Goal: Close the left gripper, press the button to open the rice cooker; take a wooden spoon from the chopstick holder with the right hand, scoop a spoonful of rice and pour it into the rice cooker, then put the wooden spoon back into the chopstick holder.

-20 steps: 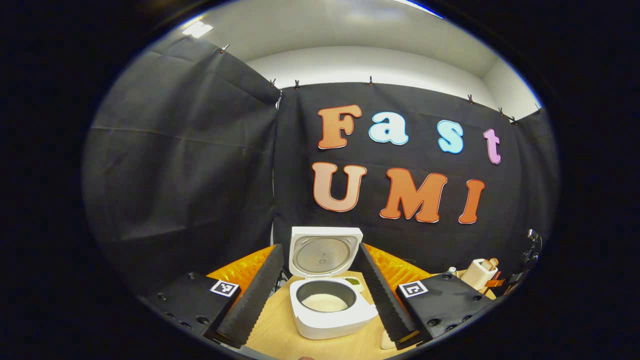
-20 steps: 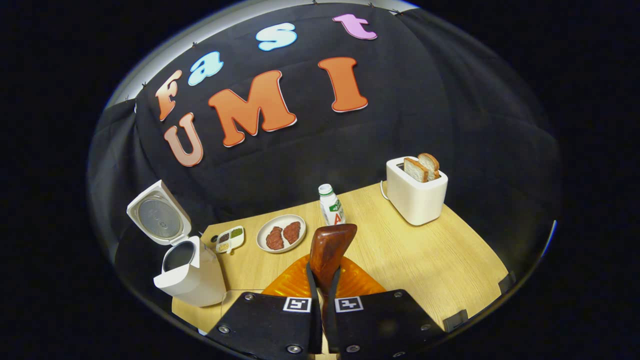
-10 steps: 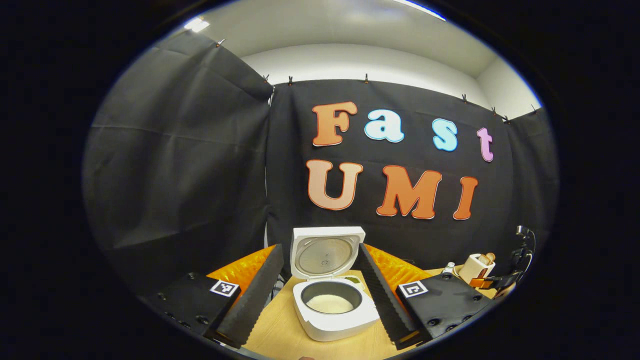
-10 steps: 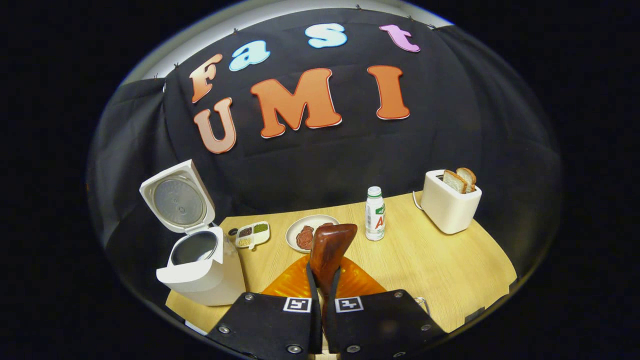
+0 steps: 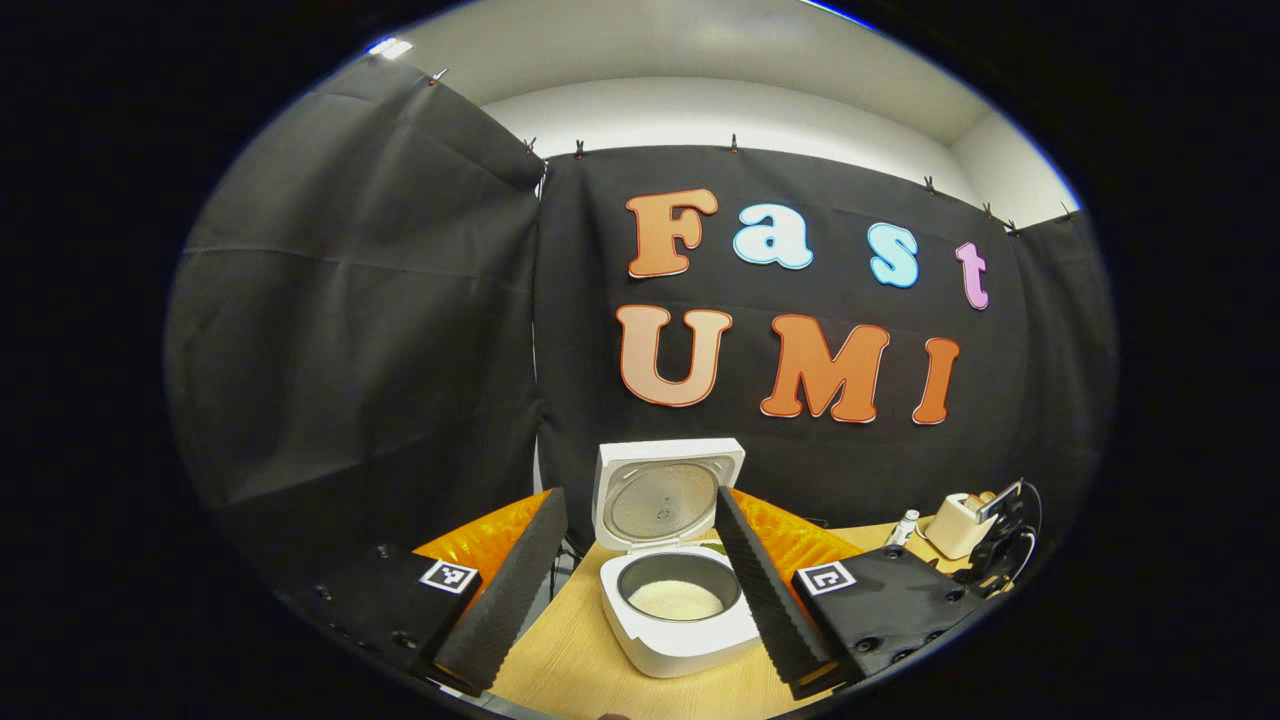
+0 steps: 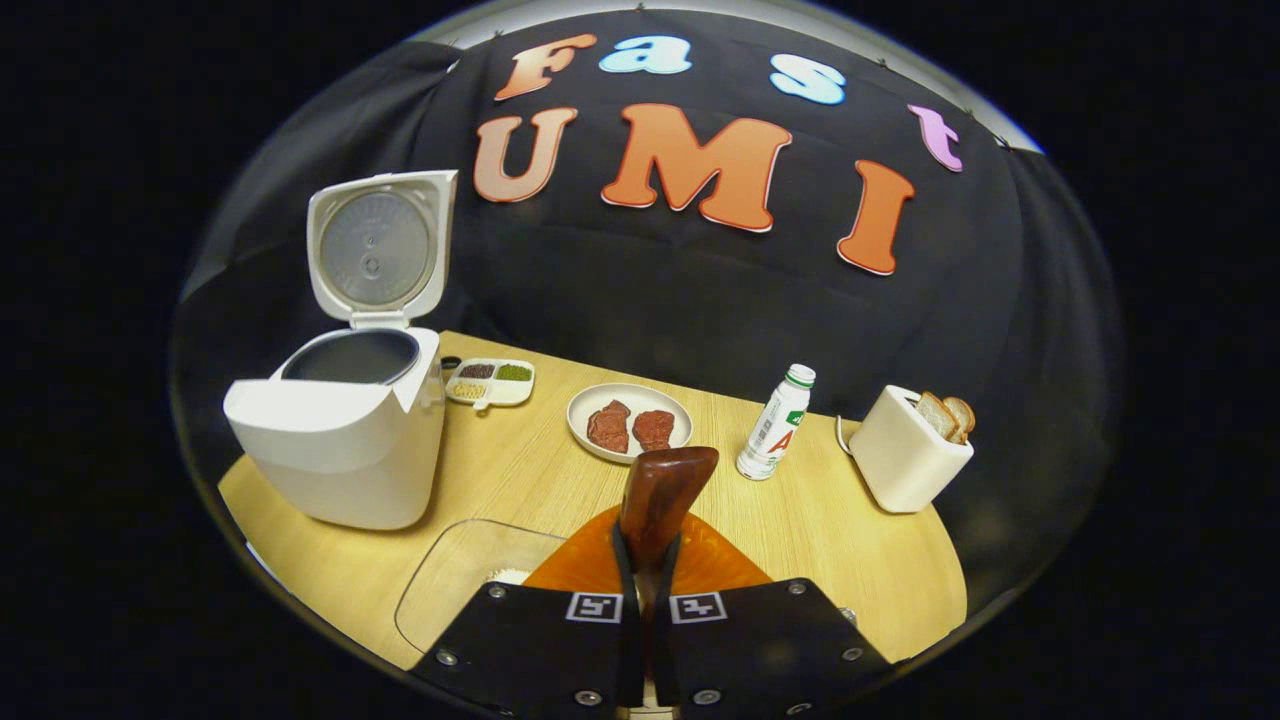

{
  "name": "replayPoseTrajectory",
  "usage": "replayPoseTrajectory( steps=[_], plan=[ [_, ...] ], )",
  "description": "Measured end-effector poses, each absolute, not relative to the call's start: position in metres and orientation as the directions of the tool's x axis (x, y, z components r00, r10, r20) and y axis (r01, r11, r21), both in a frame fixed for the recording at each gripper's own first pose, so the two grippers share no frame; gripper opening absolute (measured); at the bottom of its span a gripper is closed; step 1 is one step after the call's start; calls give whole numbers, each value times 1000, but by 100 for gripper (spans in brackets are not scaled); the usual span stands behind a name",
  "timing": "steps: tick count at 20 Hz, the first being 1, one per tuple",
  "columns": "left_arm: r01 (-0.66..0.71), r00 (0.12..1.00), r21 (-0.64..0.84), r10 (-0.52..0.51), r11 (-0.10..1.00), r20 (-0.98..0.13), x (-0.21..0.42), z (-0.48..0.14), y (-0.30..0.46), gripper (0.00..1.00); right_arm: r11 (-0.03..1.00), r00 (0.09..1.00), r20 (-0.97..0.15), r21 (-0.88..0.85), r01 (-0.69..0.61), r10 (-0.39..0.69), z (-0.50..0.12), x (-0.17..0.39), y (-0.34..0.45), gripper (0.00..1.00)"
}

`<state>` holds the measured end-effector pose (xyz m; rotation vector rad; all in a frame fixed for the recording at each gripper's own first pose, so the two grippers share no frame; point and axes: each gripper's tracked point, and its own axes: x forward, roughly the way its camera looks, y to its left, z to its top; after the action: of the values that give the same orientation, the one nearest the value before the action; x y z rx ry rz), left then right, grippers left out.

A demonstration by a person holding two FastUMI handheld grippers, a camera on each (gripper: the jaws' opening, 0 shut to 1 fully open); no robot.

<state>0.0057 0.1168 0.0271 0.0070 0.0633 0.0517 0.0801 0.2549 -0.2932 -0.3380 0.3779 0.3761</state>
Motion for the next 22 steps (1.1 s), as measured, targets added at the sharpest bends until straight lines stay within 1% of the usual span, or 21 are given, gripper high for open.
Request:
replayPoseTrajectory(
  steps=[4,6,9,12,17,22],
  plan=[
    [-47,997,23,48,999,-64,7,25,115,100,862,857,-435,-281,-421,277,-325,66,252,3],
    [-39,997,38,42,999,-72,7,22,113,100,866,871,-402,-283,-413,284,-324,64,250,3],
    [-30,996,40,34,999,-85,7,17,110,100,875,874,-391,-263,-405,287,-323,58,249,4],
    [-27,996,24,29,999,-90,5,12,108,100,917,865,-432,-177,-358,254,-337,58,245,4],
    [-38,994,18,39,999,-100,5,10,113,100,949,864,-443,-83,-305,239,-343,56,247,3],
    [-44,993,6,45,999,-111,5,4,113,100,965,832,-489,160,-210,262,-346,58,257,4]
  ],
)
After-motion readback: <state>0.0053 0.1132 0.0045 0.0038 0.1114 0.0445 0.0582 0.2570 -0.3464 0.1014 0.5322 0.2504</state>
